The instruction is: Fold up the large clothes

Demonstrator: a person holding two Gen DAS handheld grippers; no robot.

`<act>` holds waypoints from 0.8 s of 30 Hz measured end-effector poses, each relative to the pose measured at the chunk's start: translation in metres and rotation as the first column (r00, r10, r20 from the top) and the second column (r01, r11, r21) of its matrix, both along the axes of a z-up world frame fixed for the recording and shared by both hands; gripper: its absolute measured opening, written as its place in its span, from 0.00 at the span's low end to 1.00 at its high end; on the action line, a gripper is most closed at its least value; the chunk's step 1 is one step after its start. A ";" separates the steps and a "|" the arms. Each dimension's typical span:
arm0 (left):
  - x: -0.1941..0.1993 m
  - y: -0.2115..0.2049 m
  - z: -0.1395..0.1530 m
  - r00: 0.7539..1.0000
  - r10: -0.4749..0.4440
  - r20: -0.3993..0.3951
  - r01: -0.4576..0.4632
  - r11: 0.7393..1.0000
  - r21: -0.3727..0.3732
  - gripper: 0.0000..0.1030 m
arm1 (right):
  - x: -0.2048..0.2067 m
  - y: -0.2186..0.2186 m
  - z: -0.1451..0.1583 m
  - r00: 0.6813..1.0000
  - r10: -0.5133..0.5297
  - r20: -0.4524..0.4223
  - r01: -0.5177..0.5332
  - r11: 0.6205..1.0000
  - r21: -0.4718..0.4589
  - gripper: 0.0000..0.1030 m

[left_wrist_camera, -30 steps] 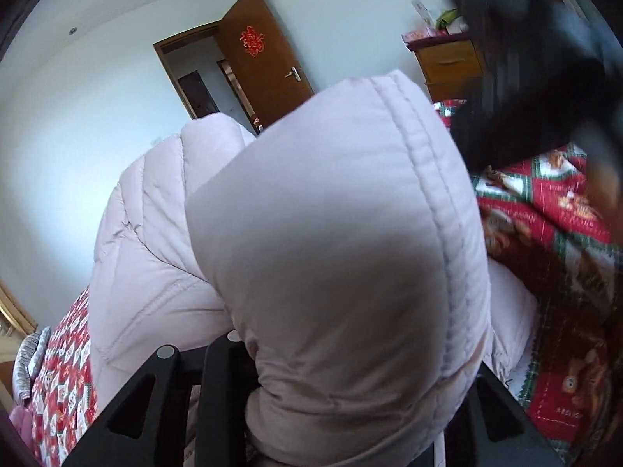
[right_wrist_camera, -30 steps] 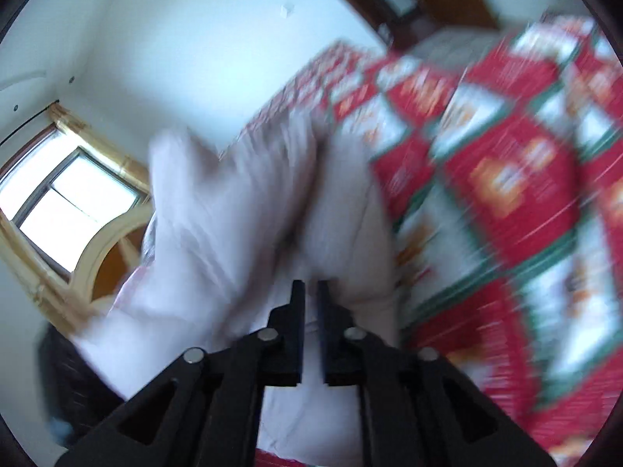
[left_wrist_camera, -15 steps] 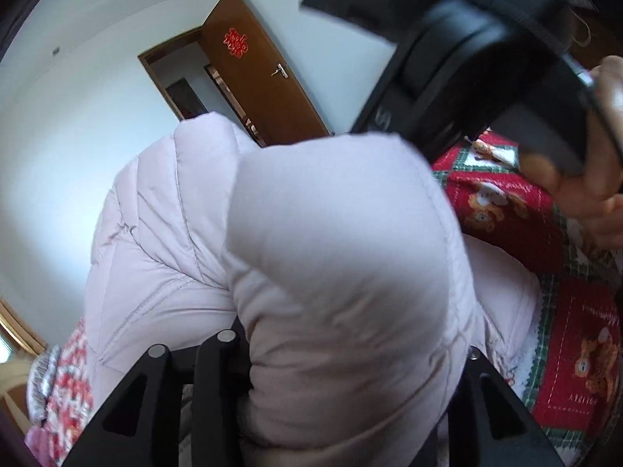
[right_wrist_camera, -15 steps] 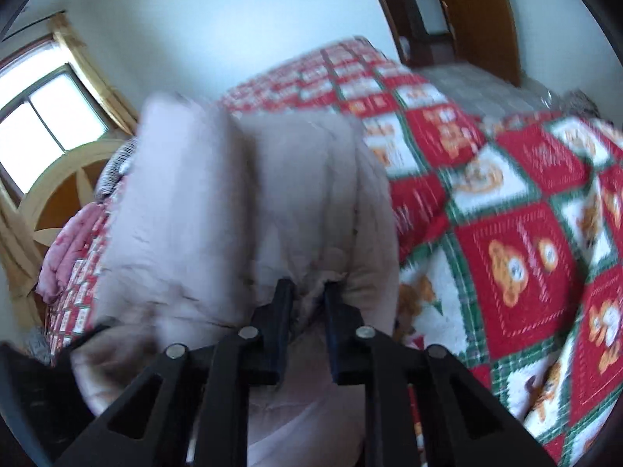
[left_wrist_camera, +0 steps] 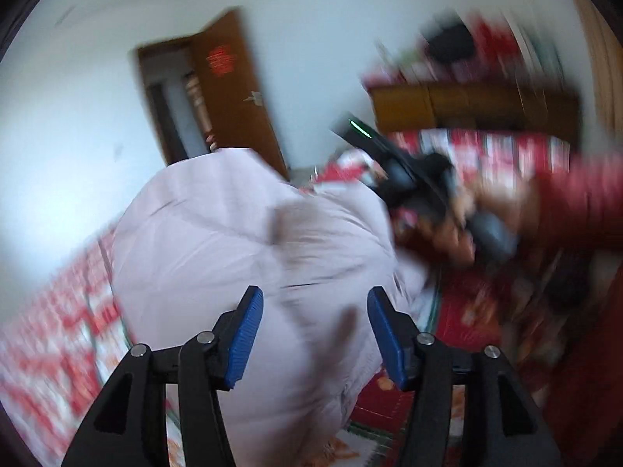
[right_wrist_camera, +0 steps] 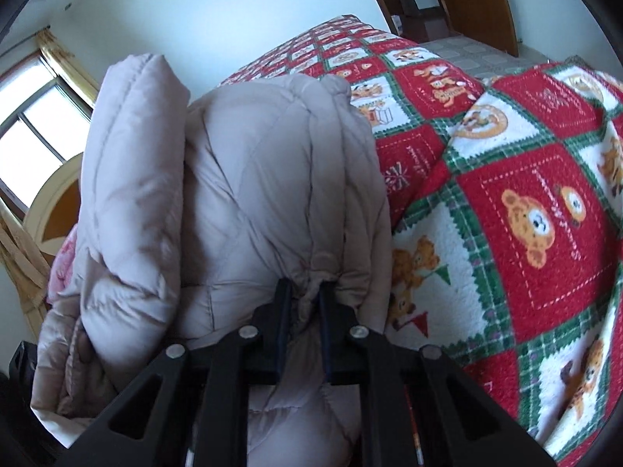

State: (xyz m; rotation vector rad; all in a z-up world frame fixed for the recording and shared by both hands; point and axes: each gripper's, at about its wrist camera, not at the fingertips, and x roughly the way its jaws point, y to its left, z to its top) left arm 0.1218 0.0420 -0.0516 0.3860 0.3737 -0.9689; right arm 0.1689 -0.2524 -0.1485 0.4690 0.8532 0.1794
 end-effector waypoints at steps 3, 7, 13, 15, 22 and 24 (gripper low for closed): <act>0.051 0.053 0.019 0.974 0.167 -0.153 -0.197 0.958 -0.207 0.71 | 0.001 0.003 -0.002 1.000 -0.024 0.001 0.024 1.000 -0.009 0.13; 0.143 0.083 0.014 0.837 0.393 -0.380 -0.504 0.823 -0.260 0.72 | -0.006 0.016 -0.001 0.999 -0.051 0.017 0.052 0.996 -0.077 0.13; 0.189 0.025 -0.005 0.809 0.356 -0.468 -0.509 0.822 -0.256 0.72 | -0.015 0.024 -0.005 0.996 -0.085 0.037 0.089 0.991 -0.103 0.13; 0.184 -0.003 -0.002 0.828 0.336 -0.449 -0.472 0.849 -0.236 0.72 | -0.017 0.024 -0.004 0.995 -0.088 0.037 0.092 0.990 -0.104 0.13; 0.162 -0.056 -0.006 0.874 0.390 -0.290 -0.432 0.897 -0.096 0.72 | -0.019 0.026 -0.005 0.994 -0.093 0.052 0.099 0.987 -0.126 0.13; 0.162 -0.061 -0.009 0.866 0.422 -0.269 -0.454 0.889 -0.066 0.73 | -0.020 0.026 -0.005 0.994 -0.095 0.058 0.102 0.987 -0.127 0.13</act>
